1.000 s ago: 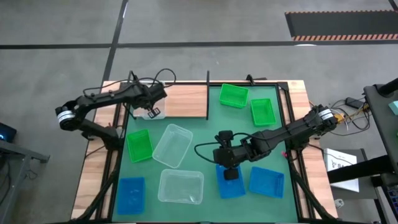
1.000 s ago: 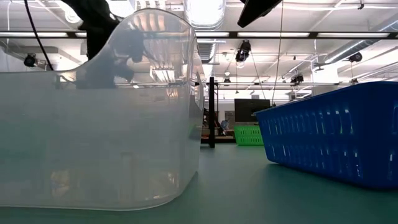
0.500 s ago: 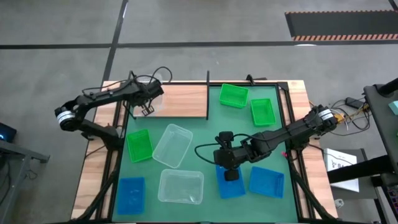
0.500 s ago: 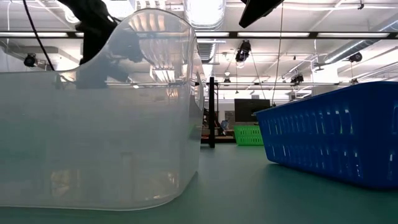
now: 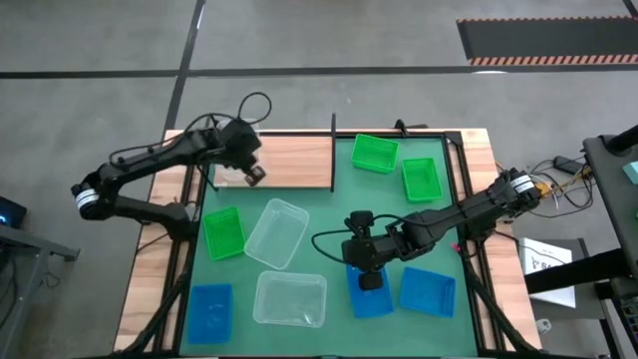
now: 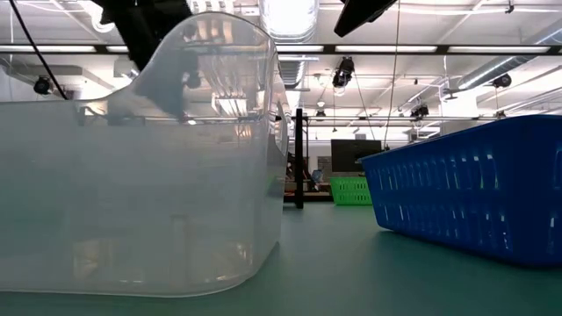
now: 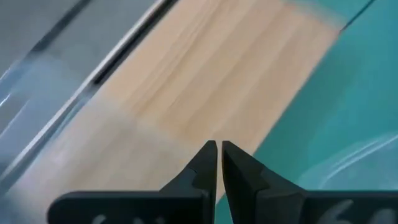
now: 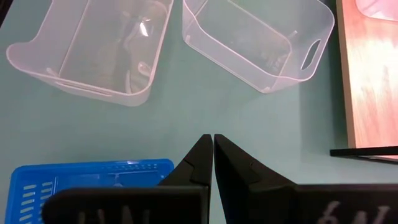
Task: Stack baskets on shelf by color
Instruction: Put the top right transparent bin on the shelf, then put the top green bin on the shelf
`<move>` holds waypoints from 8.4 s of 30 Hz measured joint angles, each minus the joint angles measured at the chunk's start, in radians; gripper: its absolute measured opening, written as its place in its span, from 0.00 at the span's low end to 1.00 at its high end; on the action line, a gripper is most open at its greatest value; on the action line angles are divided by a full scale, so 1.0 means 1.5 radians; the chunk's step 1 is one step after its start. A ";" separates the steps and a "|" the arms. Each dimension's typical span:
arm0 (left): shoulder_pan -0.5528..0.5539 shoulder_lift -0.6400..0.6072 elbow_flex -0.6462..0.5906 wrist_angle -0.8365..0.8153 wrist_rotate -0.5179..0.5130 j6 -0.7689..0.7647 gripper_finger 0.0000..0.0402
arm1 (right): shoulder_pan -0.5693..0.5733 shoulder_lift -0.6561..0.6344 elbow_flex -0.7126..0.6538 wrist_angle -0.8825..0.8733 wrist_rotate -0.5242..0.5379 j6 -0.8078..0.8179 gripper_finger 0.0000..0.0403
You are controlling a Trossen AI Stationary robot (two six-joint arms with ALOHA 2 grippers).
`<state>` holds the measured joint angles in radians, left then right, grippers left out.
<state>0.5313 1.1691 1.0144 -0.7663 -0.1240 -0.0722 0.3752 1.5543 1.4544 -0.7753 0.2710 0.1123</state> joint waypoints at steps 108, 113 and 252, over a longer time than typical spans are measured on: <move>-0.116 -0.109 -0.115 -0.086 -0.011 0.074 0.02 | 0.003 0.001 -0.059 0.038 0.017 0.010 0.02; -0.115 -0.090 -0.128 -0.046 -0.041 0.070 0.02 | 0.003 0.001 -0.060 0.038 0.029 0.012 0.02; -0.408 -0.364 -0.309 0.575 -0.113 0.173 0.02 | -0.589 0.102 -0.180 0.199 -0.040 0.257 0.04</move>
<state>-0.0803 0.6231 0.5503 0.0967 -0.2935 0.1867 -0.5081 1.7076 1.1840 -0.4762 0.2108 0.4985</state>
